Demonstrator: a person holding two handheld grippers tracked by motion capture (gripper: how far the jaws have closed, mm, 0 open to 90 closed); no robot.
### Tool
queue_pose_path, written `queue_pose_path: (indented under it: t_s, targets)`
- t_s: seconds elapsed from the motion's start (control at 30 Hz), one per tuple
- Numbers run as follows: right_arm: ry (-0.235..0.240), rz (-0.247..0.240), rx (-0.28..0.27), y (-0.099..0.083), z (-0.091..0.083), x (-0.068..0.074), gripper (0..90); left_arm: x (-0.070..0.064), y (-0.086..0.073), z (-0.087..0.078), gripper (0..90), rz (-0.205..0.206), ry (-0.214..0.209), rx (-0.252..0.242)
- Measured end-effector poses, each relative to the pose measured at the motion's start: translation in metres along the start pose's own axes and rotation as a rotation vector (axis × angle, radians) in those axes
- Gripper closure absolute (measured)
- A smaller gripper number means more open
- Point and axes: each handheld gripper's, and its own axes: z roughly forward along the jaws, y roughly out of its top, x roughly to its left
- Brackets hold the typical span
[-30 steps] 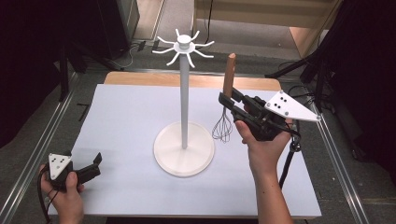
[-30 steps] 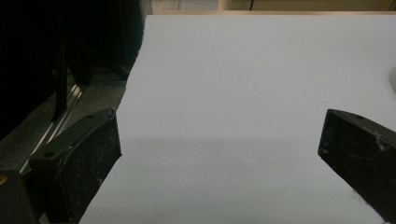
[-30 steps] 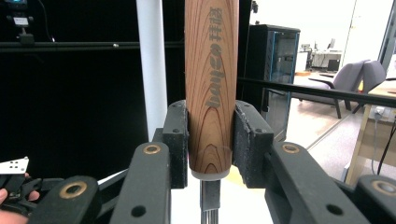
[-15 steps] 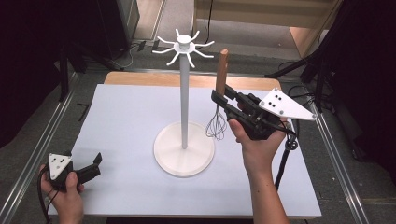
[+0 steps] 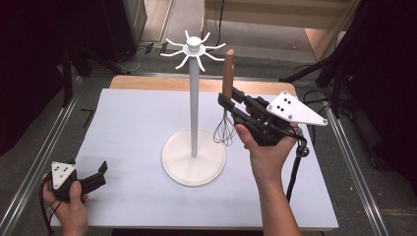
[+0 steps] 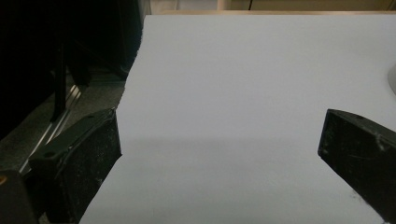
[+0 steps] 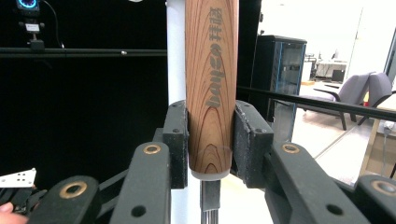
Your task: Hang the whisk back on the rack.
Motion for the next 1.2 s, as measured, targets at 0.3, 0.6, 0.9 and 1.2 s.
queue_pose_path:
  t_s: [0.3, 0.6, 0.9, 1.2]
  targets:
    - [0.003, -0.001, 0.010, -0.001, 0.004, 0.000, 70.3, 0.000, 0.000, 0.000, 0.0, 0.001, -0.001, 0.000]
    - [0.012, -0.002, 0.013, -0.007, 0.011, 0.004, 70.3, 0.000, 0.000, 0.000, 0.0, 0.001, -0.001, 0.000]
    - [0.015, 0.019, 0.000, -0.012, 0.017, 0.003, 70.3, 0.000, 0.000, 0.000, 0.0, -0.002, -0.001, -0.001]
    - [0.015, 0.026, -0.017, -0.015, 0.022, 0.004, 70.3, 0.000, 0.000, 0.000, 0.0, 0.000, -0.002, 0.000]
